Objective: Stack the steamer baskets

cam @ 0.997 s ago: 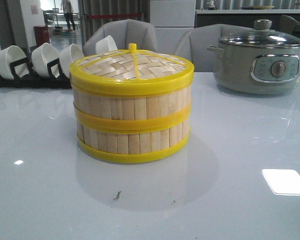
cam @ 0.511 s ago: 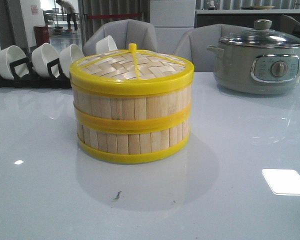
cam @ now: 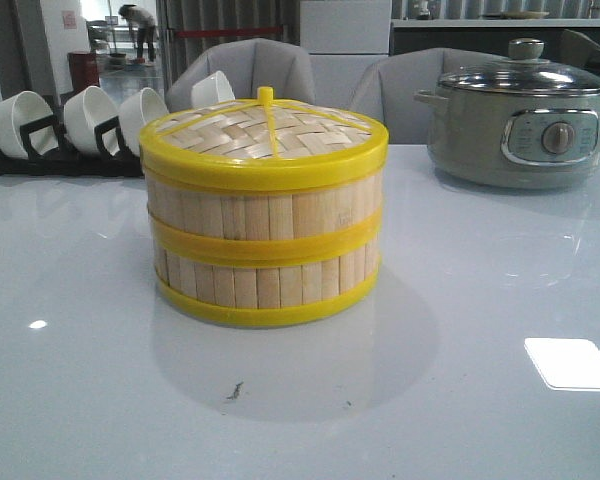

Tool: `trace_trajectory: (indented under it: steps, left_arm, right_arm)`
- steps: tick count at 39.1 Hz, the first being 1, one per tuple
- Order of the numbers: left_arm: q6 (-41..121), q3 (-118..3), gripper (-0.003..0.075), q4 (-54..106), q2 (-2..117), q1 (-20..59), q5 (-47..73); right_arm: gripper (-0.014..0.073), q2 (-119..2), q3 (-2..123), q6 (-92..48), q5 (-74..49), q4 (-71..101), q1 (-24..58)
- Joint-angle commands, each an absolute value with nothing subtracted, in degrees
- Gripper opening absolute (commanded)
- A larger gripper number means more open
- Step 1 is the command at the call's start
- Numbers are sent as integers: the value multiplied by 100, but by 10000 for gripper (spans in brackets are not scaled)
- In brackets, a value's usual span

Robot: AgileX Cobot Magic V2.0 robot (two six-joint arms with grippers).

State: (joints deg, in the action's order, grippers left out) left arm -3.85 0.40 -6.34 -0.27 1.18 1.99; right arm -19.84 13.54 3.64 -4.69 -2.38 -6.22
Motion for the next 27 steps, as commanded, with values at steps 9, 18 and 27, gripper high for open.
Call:
trace_trajectory:
  steps: [9, 18, 27]
  left_arm:
    - [-430, 45, 85, -646, -104, 114, -305]
    - [-430, 45, 85, -646, -104, 114, -305]
    - [-430, 45, 85, -646, -94, 114, -305]
  right_arm:
    - [56, -991, 934, 442, 113, -222, -607]
    - [56, -16, 263, 448, 240, -222, -607]
    - [56, 181, -65, 448, 449, -222, -607]
